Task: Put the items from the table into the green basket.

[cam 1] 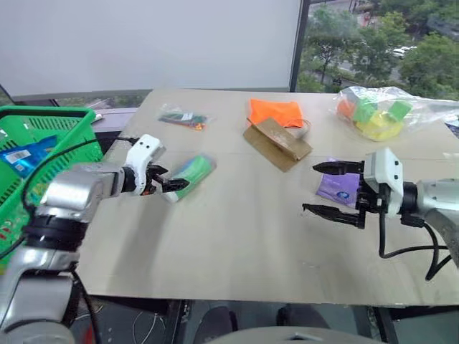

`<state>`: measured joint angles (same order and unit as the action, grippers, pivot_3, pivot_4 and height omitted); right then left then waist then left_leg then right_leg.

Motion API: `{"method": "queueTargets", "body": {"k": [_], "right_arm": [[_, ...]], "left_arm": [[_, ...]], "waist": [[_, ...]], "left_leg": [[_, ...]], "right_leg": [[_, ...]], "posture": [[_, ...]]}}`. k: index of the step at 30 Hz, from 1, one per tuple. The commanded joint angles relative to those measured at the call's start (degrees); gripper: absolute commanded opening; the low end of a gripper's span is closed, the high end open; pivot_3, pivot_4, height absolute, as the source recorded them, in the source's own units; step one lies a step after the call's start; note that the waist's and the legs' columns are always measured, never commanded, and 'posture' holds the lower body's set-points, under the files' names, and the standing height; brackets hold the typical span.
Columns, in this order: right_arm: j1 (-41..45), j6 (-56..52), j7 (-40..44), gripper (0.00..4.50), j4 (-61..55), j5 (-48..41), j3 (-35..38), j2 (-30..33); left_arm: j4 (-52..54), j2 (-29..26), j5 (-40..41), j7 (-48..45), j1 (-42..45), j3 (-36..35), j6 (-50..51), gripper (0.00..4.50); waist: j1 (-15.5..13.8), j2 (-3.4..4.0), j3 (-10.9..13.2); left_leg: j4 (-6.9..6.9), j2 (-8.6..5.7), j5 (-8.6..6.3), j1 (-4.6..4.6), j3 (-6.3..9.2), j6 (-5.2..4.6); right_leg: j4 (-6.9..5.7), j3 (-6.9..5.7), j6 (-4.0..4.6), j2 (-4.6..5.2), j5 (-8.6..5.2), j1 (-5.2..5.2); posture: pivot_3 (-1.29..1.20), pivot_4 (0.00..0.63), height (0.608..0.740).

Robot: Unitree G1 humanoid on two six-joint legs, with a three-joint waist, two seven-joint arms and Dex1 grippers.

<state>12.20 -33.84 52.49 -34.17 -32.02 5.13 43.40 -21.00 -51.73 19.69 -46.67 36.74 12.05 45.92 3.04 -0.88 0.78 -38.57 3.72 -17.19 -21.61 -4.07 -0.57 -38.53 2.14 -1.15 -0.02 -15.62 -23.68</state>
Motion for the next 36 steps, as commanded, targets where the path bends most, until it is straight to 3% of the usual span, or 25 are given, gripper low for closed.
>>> {"method": "queueTargets", "body": {"k": [1, 2, 3, 6, 8, 10, 13, 20, 25, 30, 35, 36], "right_arm": [[-0.8, -0.5, -3.3, 4.50, -3.7, -0.1, 0.3, -0.3], [-1.3, -0.4, -3.6, 4.50, -4.0, 0.1, 0.1, -0.3], [-1.8, -0.1, -3.9, 4.50, -4.2, 0.3, -0.2, -0.4], [-1.4, 0.1, -5.6, 4.50, -4.7, 1.2, -2.4, -1.4], [0.0, 0.6, -6.8, 4.50, -4.5, 1.9, -3.8, -2.4], [2.4, 1.0, -7.6, 4.50, -4.2, 1.7, -4.9, -4.4], [6.9, 1.6, -7.9, 4.50, -3.2, -0.3, -6.6, -8.6], [17.0, 4.3, -5.6, 4.50, 3.5, -0.8, -11.1, -16.1], [21.9, 7.3, -3.4, 4.50, 8.7, 0.0, -12.7, -19.3], [23.3, 8.3, -2.1, 4.50, 10.9, 0.2, -13.3, -20.3], [23.0, 7.7, -2.5, 4.50, 10.3, 0.3, -13.3, -20.0], [22.8, 7.4, -2.7, 4.50, 10.0, 0.3, -13.1, -19.7]], "left_arm": [[-11.2, 1.6, -6.3, -5.6, 4.9, 3.0, -6.8, 4.00], [-13.7, 2.2, -7.7, -6.4, 5.7, 3.7, -8.5, 3.88], [-15.5, 2.9, -8.3, -7.9, 6.2, 3.9, -9.5, 3.28], [-17.5, 3.9, -8.2, -10.0, 6.3, 1.6, -11.2, 2.20], [-14.8, 4.0, -5.0, -9.1, 4.8, -4.0, -10.3, 1.92], [-9.9, 3.6, -1.8, -6.1, 2.3, -11.5, -10.3, 1.92], [-0.2, 3.5, 0.5, 6.5, -1.9, -25.7, -9.4, 1.92], [13.1, -2.4, -8.3, 30.0, -9.0, -46.5, -12.8, 1.92], [5.1, -9.3, -12.2, 33.4, -12.3, -51.6, -14.7, 1.92], [-9.6, -13.3, -12.6, 29.5, -10.3, -48.5, -19.7, 1.92], [-19.0, -14.4, -12.1, 22.3, -8.3, -44.3, -27.0, 4.26], [-20.1, -14.4, -11.9, 21.5, -7.6, -43.9, -27.9, 4.39]], "waist": [[0.9, 0.00, 0.0], [1.3, -0.01, 0.0], [1.7, -0.03, 0.0], [2.5, 0.00, 0.0], [2.5, -0.02, 0.0], [2.6, -0.03, 0.0], [2.7, -0.31, 0.2], [0.0, -0.55, 0.2], [-4.4, -0.63, 0.2], [-9.4, -0.72, 0.1], [-11.6, -1.08, -0.1], [-11.7, -1.15, -0.2]], "left_leg": [[0.00, -0.08, 0.00, -0.02, 0.13, 0.00], [-0.02, -0.16, 0.00, -0.03, 0.27, 0.00], [-0.02, -0.41, 0.00, -0.06, 0.63, 0.00], [-0.04, -0.92, -0.01, -0.04, 1.49, -0.02], [-0.08, -1.00, -0.02, 0.00, 1.69, -0.03], [-0.16, -1.00, -0.02, 0.00, 1.82, -0.04], [-0.27, -0.99, -0.02, -0.08, 2.46, -0.04], [-0.24, -1.58, -0.02, -0.10, 3.94, -0.01], [-0.13, -1.94, -0.03, -0.07, 4.58, 0.02], [-0.08, -2.24, -0.01, -0.09, 4.88, 0.04], [-0.09, -2.39, 0.03, -0.15, 5.00, 0.10], [-0.10, -2.41, 0.03, -0.15, 5.03, 0.10]], "right_leg": [[-0.01, 0.03, 0.00, 0.00, 0.00, 0.00], [0.00, 0.07, -0.01, 0.01, 0.00, 0.00], [0.02, 0.18, -0.03, 0.02, -0.01, 0.00], [-0.05, 0.35, -0.07, 0.06, -0.02, 0.02], [-0.23, 0.37, -0.09, 0.07, -0.03, 0.02], [-0.35, 0.32, -0.09, 0.06, -0.03, 0.01], [-0.47, 0.38, -0.08, -0.03, -0.01, -0.04], [-0.45, 0.42, -0.08, 0.15, 0.03, -0.02], [-0.41, 0.24, -0.09, 0.21, 0.03, -0.02], [-0.43, -0.15, -0.06, 0.31, 0.02, 0.06], [-0.39, -0.57, -0.04, 0.47, 0.01, 0.18], [-0.38, -0.60, -0.04, 0.49, 0.01, 0.23]], "posture": [[-0.16, 0.000, 0.740], [-0.16, 0.000, 0.740], [-0.17, 0.000, 0.740], [-0.15, 0.000, 0.740], [-0.14, 0.000, 0.740], [-0.13, 0.000, 0.740], [-0.05, 0.000, 0.740], [0.15, 0.000, 0.740], [0.21, 0.000, 0.740], [0.23, 0.000, 0.740], [0.23, 0.000, 0.740], [0.23, 0.000, 0.740]]}}
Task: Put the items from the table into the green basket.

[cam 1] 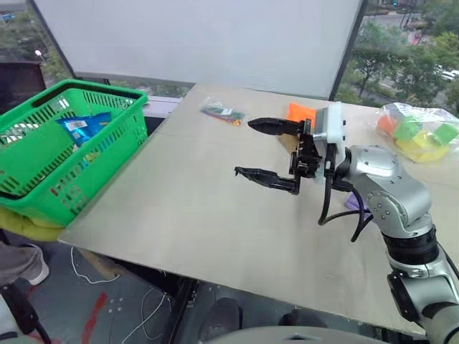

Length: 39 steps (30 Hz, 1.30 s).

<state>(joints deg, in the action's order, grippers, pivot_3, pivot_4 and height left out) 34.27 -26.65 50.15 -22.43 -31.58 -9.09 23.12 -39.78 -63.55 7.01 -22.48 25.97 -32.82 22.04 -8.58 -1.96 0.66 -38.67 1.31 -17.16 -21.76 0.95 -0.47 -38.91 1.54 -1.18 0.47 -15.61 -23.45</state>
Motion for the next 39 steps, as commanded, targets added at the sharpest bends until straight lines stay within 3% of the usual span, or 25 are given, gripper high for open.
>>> {"method": "queueTargets", "body": {"k": [1, 6, 10, 12, 17, 23, 27, 30, 33, 36, 39], "right_arm": [[0.4, 0.1, -0.6, 4.50, -1.9, 0.1, 1.4, 1.0], [-1.6, -1.1, -2.5, 4.50, -3.2, 0.5, 2.8, 3.1], [-5.9, -3.7, -6.7, 4.50, -4.5, 4.2, 5.9, 8.3], [-9.0, -4.7, -9.5, 4.50, -4.3, 8.3, 7.7, 12.4], [-13.9, -10.4, -15.7, 4.50, -2.0, 15.9, 9.4, 19.6], [-18.2, -7.7, -11.8, 4.50, 1.2, 19.6, 7.2, 24.1], [-20.5, -4.3, -6.8, 4.50, 3.4, 21.0, 6.1, 27.1], [-17.3, 0.5, -9.2, 4.50, 14.4, 27.7, 1.8, 25.8], [-13.1, 7.1, -11.5, 4.50, 26.4, 35.1, -3.6, 23.8], [-10.4, 10.9, -12.2, 3.69, 33.2, 39.0, -6.0, 21.9], [-9.9, 12.9, -11.6, 2.17, 34.5, 40.6, -6.5, 21.2]], "left_arm": [[-1.4, -2.1, 1.4, -3.2, 3.9, 1.1, -4.4, 4.39], [6.8, 2.2, 8.7, -9.9, 3.8, -0.3, -0.5, 4.39], [34.2, 9.4, 25.3, -18.0, -3.2, 1.4, 16.6, 4.39], [47.9, 14.4, 33.5, -17.7, -6.4, 4.2, 23.0, 4.39], [65.6, 23.5, 42.1, -12.6, -7.8, 13.5, 30.3, 4.39], [69.7, 25.2, 45.7, -12.2, -7.2, 19.1, 33.1, 4.39], [70.5, 24.7, 46.0, -11.3, -7.3, 19.9, 33.6, 4.39], [71.6, 24.4, 43.8, -11.4, -8.8, 21.8, 32.4, 4.39], [74.1, 25.2, 43.5, -10.3, -10.7, 23.2, 32.0, 4.39], [75.6, 25.8, 43.4, -8.9, -12.0, 23.5, 31.7, 4.50], [76.5, 26.2, 43.8, -7.5, -12.8, 23.2, 31.6, 4.50]], "waist": [[0.0, -0.12, -0.1], [0.5, -0.18, -0.1], [1.6, -0.24, -0.2], [2.0, -0.23, -0.2], [5.0, -0.10, -0.2], [9.8, 0.60, -0.2], [10.8, 0.75, -0.1], [11.0, 0.74, -0.1], [10.9, 0.70, 0.0], [10.7, 0.74, 0.1], [10.4, 0.74, 0.1]], "left_leg": [[-0.02, -0.02, 0.00, 0.00, 0.02, 0.00], [-0.02, -0.03, 0.00, 0.01, 0.00, 0.00], [-0.06, -0.04, 0.01, -0.05, 0.07, 0.00], [-0.09, 0.00, 0.00, -0.06, 0.32, 0.00], [-0.23, -0.07, 0.00, -0.09, 0.22, -0.01], [-0.13, -0.09, 0.00, 0.21, 0.35, -0.03], [-0.12, -0.20, -0.02, 0.57, 0.61, -0.05], [0.07, -0.25, -0.03, 1.32, 0.60, -0.06], [0.10, -0.31, -0.03, 1.46, 0.44, -0.06], [0.12, -0.31, -0.02, 1.51, 0.46, -0.05], [0.18, -0.30, -0.02, 1.52, 0.56, -0.05]], "right_leg": [[0.00, -0.02, 0.00, 0.01, 0.00, 0.02], [-0.02, -0.04, -0.01, 0.08, 0.00, 0.04], [-0.04, -0.07, -0.01, 0.18, 0.01, 0.04], [-0.04, -0.02, -0.02, 0.47, 0.01, 0.05], [-0.02, 0.47, -0.04, 0.55, 0.01, 0.04], [-0.18, 0.98, -0.01, 0.15, 0.01, 0.05], [-0.19, 1.19, -0.02, -0.37, 0.01, 0.27], [0.04, 1.19, -0.04, -0.44, -0.01, 0.95], [0.06, 1.39, -0.05, -0.43, -0.02, 1.02], [0.03, 1.57, -0.04, -0.43, -0.02, 1.04], [0.02, 1.59, -0.04, -0.43, -0.02, 1.04]], "posture": [[0.19, 0.000, 0.740], [0.17, 0.000, 0.740], [0.12, 0.000, 0.740], [0.08, 0.000, 0.740], [0.00, 0.000, 0.740], [-0.02, 0.000, 0.740], [-0.02, 0.000, 0.740], [0.00, 0.000, 0.740], [0.03, 0.000, 0.740], [0.03, 0.000, 0.740], [0.05, 0.000, 0.740]]}}
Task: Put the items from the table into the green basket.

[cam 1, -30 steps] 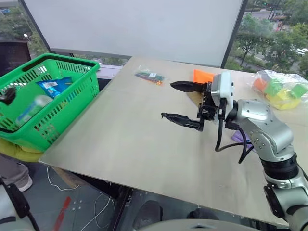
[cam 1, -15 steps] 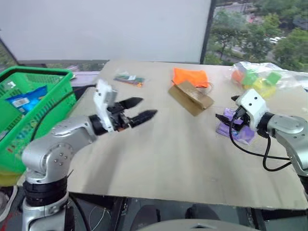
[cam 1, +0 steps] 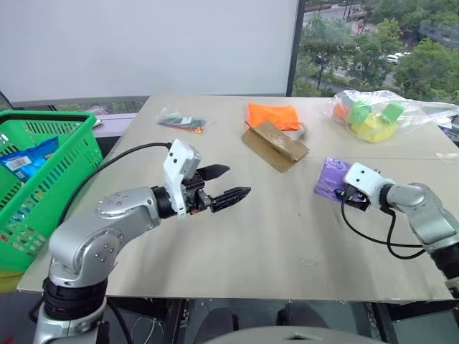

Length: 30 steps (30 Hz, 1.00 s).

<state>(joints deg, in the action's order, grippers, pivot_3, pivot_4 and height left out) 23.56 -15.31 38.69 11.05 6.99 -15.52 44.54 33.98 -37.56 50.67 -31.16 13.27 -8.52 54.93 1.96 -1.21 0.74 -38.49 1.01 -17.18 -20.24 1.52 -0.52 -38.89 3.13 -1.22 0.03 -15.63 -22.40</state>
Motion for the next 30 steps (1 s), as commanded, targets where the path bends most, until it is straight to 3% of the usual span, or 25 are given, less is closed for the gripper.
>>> {"method": "queueTargets", "body": {"k": [1, 2, 5, 11, 17, 24, 30], "right_arm": [[0.7, 1.7, 0.1, 1.69, 0.2, 2.0, 0.3, -0.5], [0.7, 1.2, 0.2, 0.97, -0.8, 1.4, 1.3, -0.8], [0.4, -1.5, 1.4, 0.27, -3.7, -3.3, 5.6, -2.6], [0.5, -21.2, 8.5, 0.26, -21.3, -33.9, 21.2, -10.6], [3.9, -40.9, 1.2, 0.26, -32.0, -63.9, 29.2, -18.6], [5.2, -50.7, -8.4, 0.26, -28.9, -92.5, 31.0, -19.6], [7.1, -51.1, -14.5, 0.26, -25.1, -106.4, 27.5, -18.3]], "left_arm": [[3.2, 0.3, 0.2, 1.7, -0.7, -1.2, -1.4, 4.50], [3.7, 0.7, 0.1, 2.4, -1.3, -1.2, -1.6, 4.50], [3.8, 1.8, -0.4, 4.0, -2.2, -1.0, -2.3, 4.50], [1.6, 7.3, 5.3, 7.0, -2.7, -2.0, -1.2, 4.50], [-2.3, 14.6, 14.5, 11.8, 0.2, -2.9, -1.2, 4.50], [-3.9, 14.6, 24.2, 12.0, 2.2, -4.9, -1.2, 4.50], [-5.8, 14.1, 29.5, 10.4, 4.1, -2.4, -0.5, 4.50]], "waist": [[-0.3, 0.00, 0.0], [-0.3, 0.00, 0.0], [-0.4, 0.00, 0.0], [-1.1, 0.41, 0.3], [-1.8, 0.43, 0.3], [-1.5, 0.44, 0.3], [-1.3, 0.47, 0.3]], "left_leg": [[0.01, 0.00, 0.00, 0.00, 0.00, 0.00], [0.01, 0.00, 0.00, 0.01, -0.01, 0.00], [0.02, -0.01, 0.00, 0.03, -0.02, 0.00], [0.04, 0.00, 0.00, 0.00, 0.10, 0.00], [0.05, -0.03, -0.01, -0.08, 0.31, -0.01], [0.05, -0.17, 0.00, -0.13, 0.34, -0.01], [0.05, -0.20, 0.00, -0.12, 0.37, -0.01]], "right_leg": [[0.00, 0.00, 0.00, 0.00, 0.00, 0.00], [0.01, 0.02, 0.00, 0.01, 0.00, 0.00], [0.00, 0.09, 0.00, 0.02, 0.00, 0.01], [-0.02, 0.08, 0.00, 0.00, 0.01, -0.03], [0.02, -0.10, 0.00, 0.06, 0.01, -0.02], [0.05, -0.13, 0.00, 0.07, 0.00, -0.02], [0.04, -0.17, 0.00, 0.01, -0.01, -0.02]], "posture": [[0.05, 0.000, 0.740], [0.06, 0.000, 0.740], [0.06, 0.000, 0.740], [0.03, 0.000, 0.740], [0.03, 0.000, 0.740], [0.03, 0.000, 0.740], [0.04, 0.000, 0.740]]}}
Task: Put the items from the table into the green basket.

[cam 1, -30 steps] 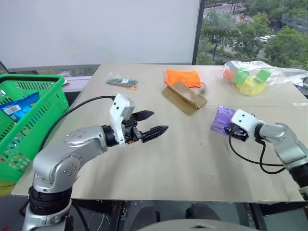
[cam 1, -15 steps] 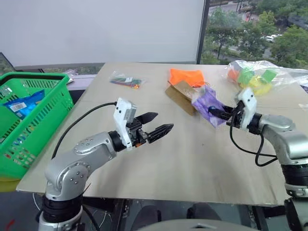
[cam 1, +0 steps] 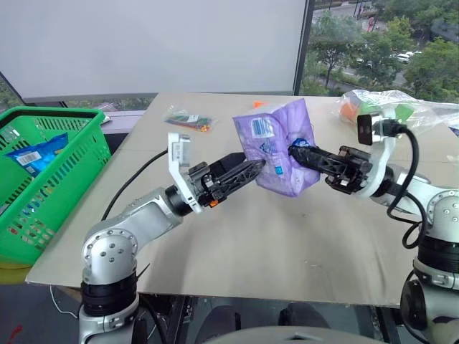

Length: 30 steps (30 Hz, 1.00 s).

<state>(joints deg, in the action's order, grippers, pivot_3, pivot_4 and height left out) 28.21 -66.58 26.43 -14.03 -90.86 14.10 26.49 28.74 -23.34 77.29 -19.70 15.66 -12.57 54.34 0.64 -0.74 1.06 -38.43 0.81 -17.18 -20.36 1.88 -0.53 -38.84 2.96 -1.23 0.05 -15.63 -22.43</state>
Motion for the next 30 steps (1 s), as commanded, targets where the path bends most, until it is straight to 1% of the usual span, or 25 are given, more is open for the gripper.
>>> {"method": "queueTargets", "body": {"k": [1, 4, 6, 8, 9, 10, 11, 12, 13, 16, 17, 18, 19, 20, 21, 23, 24, 25, 26, 27, 28, 30], "right_arm": [[2.6, 0.3, -3.0, 0.26, 0.1, -10.0, -2.9, -0.2], [2.4, 0.7, -4.4, 0.26, -0.2, -12.1, -4.9, 0.1], [2.1, 1.1, -5.0, 0.26, -0.4, -13.0, -5.8, 0.2], [1.7, 1.5, -5.2, 0.26, -0.9, -13.1, -6.3, 0.3], [1.6, 1.8, -5.1, 0.26, -1.3, -12.5, -6.4, 0.4], [1.5, 2.5, -4.5, 0.26, -2.1, -10.4, -6.4, 0.2], [1.4, 4.2, -3.0, 0.26, -3.3, -5.9, -6.5, 0.0], [1.2, 5.8, -2.3, 0.26, -3.7, -3.2, -6.3, -0.6], [1.0, 7.2, -1.7, 1.28, -3.9, -0.9, -6.1, -1.0], [1.0, 13.5, 4.5, 2.50, -7.0, 15.0, -9.3, 3.0], [1.2, 18.5, 8.6, 2.99, -8.4, 24.2, -12.3, 6.3], [1.3, 22.5, 11.9, 2.99, -9.0, 30.8, -14.6, 8.7], [1.2, 25.5, 14.4, 2.99, -9.4, 35.4, -16.2, 10.3], [1.1, 27.4, 16.2, 2.99, -9.4, 38.0, -17.1, 11.0], [1.7, 32.1, 18.6, 2.99, -8.3, 43.6, -18.7, 12.6], [2.9, 38.7, 22.7, 2.99, -6.2, 51.5, -20.6, 14.6], [3.4, 40.4, 24.2, 2.99, -5.5, 53.4, -21.1, 14.9], [3.8, 41.4, 25.7, 2.99, -5.1, 54.2, -21.3, 14.8], [4.2, 42.4, 27.1, 2.99, -5.0, 54.8, -21.6, 14.8], [5.0, 42.9, 27.8, 2.99, -5.2, 55.3, -21.9, 14.3], [5.5, 43.3, 28.3, 2.99, -5.2, 55.8, -22.0, 13.8], [6.5, 42.8, 28.4, 2.99, -5.5, 55.5, -22.1, 11.9]], "left_arm": [[-1.0, 0.2, 4.0, -1.3, 2.0, 2.1, 0.0, 4.50], [-1.7, 0.4, 7.0, -1.9, 2.5, 2.8, 0.1, 3.72], [-1.5, -0.2, 8.2, -2.3, 2.3, 3.1, 0.2, 2.65], [-1.3, -0.7, 8.9, -2.3, 1.8, 3.1, 0.1, 1.73], [-1.2, -0.9, 8.9, -2.3, 1.6, 3.1, -0.1, 1.35], [-1.1, -1.1, 8.8, -2.1, 1.2, 2.9, -0.4, 0.94], [-0.9, -1.1, 8.3, -1.9, 0.8, 2.6, -1.0, 0.56], [-0.7, -1.1, 7.8, -1.4, 0.4, 2.3, -1.8, 0.34], [-0.5, -1.1, 7.7, -0.7, 0.1, 1.6, -2.6, 0.27], [1.2, -2.6, 7.2, 3.2, -1.3, -2.9, -5.9, 0.26], [2.0, -4.0, 6.6, 4.8, -1.9, -5.6, -7.2, 0.26], [2.6, -5.3, 5.9, 6.1, -2.5, -7.6, -8.1, 0.26], [3.2, -6.3, 5.5, 7.1, -3.0, -8.9, -8.8, 0.26], [3.5, -6.9, 5.3, 7.7, -3.3, -9.5, -9.3, 0.26], [2.9, -9.3, 2.8, 8.8, -4.2, -12.7, -10.3, 0.26], [1.3, -14.4, -5.5, 10.9, -5.6, -18.1, -12.6, 0.26], [0.2, -16.7, -9.2, 11.6, -6.3, -20.1, -13.5, 0.26], [-0.9, -19.5, -14.9, 12.1, -7.2, -21.1, -14.8, 0.26], [-1.9, -23.0, -21.9, 12.6, -8.6, -21.7, -16.5, 0.26], [-5.3, -26.5, -29.0, 16.0, -9.2, -23.8, -17.8, 0.26], [-7.7, -28.4, -34.0, 18.1, -9.5, -25.2, -18.7, 0.26], [-12.2, -30.5, -39.6, 18.6, -10.3, -28.7, -21.1, 0.26]], "waist": [[0.0, 0.00, 0.0], [0.0, 0.02, 0.0], [0.0, 0.02, 0.0], [0.0, 0.02, 0.0], [0.0, 0.02, 0.0], [0.0, 0.02, 0.0], [0.0, 0.03, 0.0], [0.0, 0.04, 0.0], [0.0, 0.05, 0.0], [-0.1, 0.06, 0.0], [-0.2, 0.08, 0.1], [-0.3, 0.09, 0.1], [-0.4, 0.08, 0.1], [-0.6, 0.08, 0.1], [-0.9, 0.09, 0.2], [-1.3, 0.02, 0.3], [-1.6, 0.05, 0.3], [-1.6, 0.06, 0.4], [-2.5, 0.04, 0.4], [-3.1, -0.14, 0.6], [-3.6, -0.07, 0.7], [-4.1, -0.06, 0.7]], "left_leg": [[0.00, 0.00, 0.00, 0.01, 0.00, 0.00], [0.00, -0.01, 0.00, -0.02, 0.00, 0.00], [0.00, -0.01, 0.00, -0.04, 0.00, 0.00], [0.00, -0.02, 0.00, -0.08, 0.01, 0.00], [0.00, -0.02, 0.00, -0.10, 0.02, 0.00], [0.00, -0.02, 0.00, -0.12, 0.04, 0.00], [0.00, -0.02, 0.00, -0.14, 0.04, 0.00], [0.00, -0.02, 0.00, -0.14, 0.04, 0.00], [0.00, -0.02, 0.00, -0.15, 0.04, 0.00], [0.00, -0.03, 0.00, -0.22, 0.11, 0.00], [0.00, -0.02, 0.00, -0.23, 0.12, 0.00], [-0.01, -0.02, 0.00, -0.26, 0.13, 0.00], [0.00, -0.02, 0.00, -0.27, 0.12, 0.00], [0.00, -0.02, 0.00, -0.27, 0.14, 0.01], [0.03, -0.02, 0.00, -0.25, 0.14, 0.01], [0.04, -0.02, 0.00, -0.24, 0.14, 0.01], [0.08, -0.03, 0.00, -0.20, 0.19, 0.01], [0.12, -0.07, 0.00, -0.18, 0.22, 0.01], [0.13, -0.09, 0.00, -0.18, 0.22, 0.02], [0.12, -0.10, 0.01, -0.20, 0.27, 0.02], [0.14, -0.11, 0.01, -0.21, 0.33, 0.03], [0.15, -0.13, 0.01, -0.22, 0.33, 0.03]], "right_leg": [[0.00, 0.00, 0.00, -0.01, 0.00, 0.00], [0.01, 0.00, -0.01, -0.02, 0.00, -0.02], [0.03, 0.00, -0.01, -0.01, -0.01, -0.03], [0.04, -0.01, -0.02, -0.01, -0.01, -0.06], [0.04, -0.01, -0.02, -0.01, -0.01, -0.08], [0.04, -0.01, -0.02, -0.01, -0.01, -0.09], [0.04, 0.00, -0.02, -0.01, -0.01, -0.12], [0.04, 0.00, -0.02, -0.02, -0.01, -0.13], [0.03, 0.00, -0.02, -0.02, -0.01, -0.14], [0.03, 0.00, -0.03, -0.03, -0.01, -0.23], [0.03, 0.02, -0.03, -0.02, -0.01, -0.23], [0.05, 0.01, -0.03, -0.01, -0.01, -0.27], [0.05, -0.01, -0.04, 0.00, -0.02, -0.28], [0.06, -0.02, -0.04, 0.01, -0.02, -0.29], [0.08, -0.02, -0.04, 0.00, -0.02, -0.29], [0.08, -0.04, -0.03, 0.00, -0.02, -0.30], [0.06, -0.08, -0.03, -0.05, -0.02, -0.31], [0.07, -0.11, -0.02, -0.04, -0.02, -0.32], [0.06, -0.12, -0.02, -0.03, -0.02, -0.32], [0.07, -0.19, -0.01, 0.02, -0.02, -0.32], [0.10, -0.24, 0.00, 0.01, -0.02, -0.33], [0.09, -0.25, 0.01, 0.03, -0.02, -0.36]], "posture": [[0.04, 0.000, 0.740], [0.04, 0.000, 0.740], [0.04, 0.000, 0.740], [0.04, 0.000, 0.740], [0.04, 0.000, 0.740], [0.04, 0.000, 0.740], [0.04, 0.000, 0.740], [0.04, 0.000, 0.740], [0.05, 0.000, 0.740], [0.06, 0.000, 0.740], [0.08, 0.000, 0.740], [0.09, 0.000, 0.740], [0.10, 0.000, 0.740], [0.10, 0.000, 0.740], [0.14, 0.000, 0.740], [0.15, 0.000, 0.740], [0.17, 0.000, 0.740], [0.18, 0.000, 0.740], [0.20, 0.000, 0.740], [0.22, 0.000, 0.740], [0.22, 0.000, 0.740], [0.23, 0.000, 0.740]]}}
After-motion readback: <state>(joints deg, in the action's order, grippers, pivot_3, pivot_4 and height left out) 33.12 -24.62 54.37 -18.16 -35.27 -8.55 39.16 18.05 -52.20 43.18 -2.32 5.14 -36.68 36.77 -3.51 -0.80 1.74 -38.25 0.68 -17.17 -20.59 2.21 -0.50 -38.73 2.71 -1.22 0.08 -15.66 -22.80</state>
